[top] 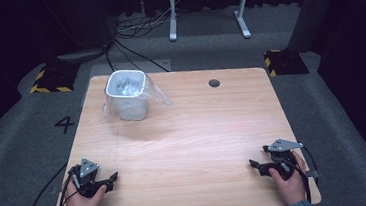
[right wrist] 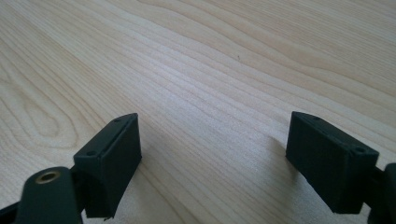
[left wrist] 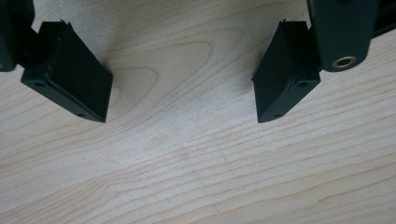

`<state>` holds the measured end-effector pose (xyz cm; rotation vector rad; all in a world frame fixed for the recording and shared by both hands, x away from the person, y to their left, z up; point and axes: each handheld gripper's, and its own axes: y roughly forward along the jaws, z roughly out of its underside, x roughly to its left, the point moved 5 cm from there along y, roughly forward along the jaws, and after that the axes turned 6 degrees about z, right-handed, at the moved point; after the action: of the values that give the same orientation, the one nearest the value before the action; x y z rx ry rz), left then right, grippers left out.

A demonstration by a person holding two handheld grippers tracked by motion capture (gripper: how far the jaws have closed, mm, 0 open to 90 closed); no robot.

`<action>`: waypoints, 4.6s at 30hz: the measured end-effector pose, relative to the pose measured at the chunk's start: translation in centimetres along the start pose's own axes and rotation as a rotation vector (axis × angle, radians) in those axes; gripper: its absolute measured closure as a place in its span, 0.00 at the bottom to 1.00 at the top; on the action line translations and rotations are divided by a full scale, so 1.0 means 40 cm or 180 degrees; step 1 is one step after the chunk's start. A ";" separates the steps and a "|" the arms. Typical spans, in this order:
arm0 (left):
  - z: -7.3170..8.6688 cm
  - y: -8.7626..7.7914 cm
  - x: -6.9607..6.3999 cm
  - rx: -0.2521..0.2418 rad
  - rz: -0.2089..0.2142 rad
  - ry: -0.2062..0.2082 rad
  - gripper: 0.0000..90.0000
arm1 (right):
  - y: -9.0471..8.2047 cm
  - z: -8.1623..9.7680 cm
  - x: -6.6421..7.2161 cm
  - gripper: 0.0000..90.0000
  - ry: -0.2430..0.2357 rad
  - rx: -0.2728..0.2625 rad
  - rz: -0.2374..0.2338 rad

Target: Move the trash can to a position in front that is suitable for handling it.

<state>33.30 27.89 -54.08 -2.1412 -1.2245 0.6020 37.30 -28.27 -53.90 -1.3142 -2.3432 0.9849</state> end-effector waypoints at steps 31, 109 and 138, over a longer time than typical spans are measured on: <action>-0.213 -0.084 0.035 -0.0455 0.0015 0.0073 0.34 | 0.002 -0.002 0.001 0.20 0.0001 -0.0002 -0.0010; -0.569 0.112 -0.076 -0.0203 0.0507 0.0196 0.36 | 0.005 -0.004 0.001 0.19 -0.0011 0.0001 -0.0015; -0.490 0.085 -0.425 -0.0262 0.0954 0.0333 0.35 | 0.007 -0.006 0.002 0.18 -0.0012 0.0009 -0.0029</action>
<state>39.83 6.36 -40.74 -2.4156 -0.8932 0.5631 37.55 -28.03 -53.92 -1.3005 -2.3477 0.9883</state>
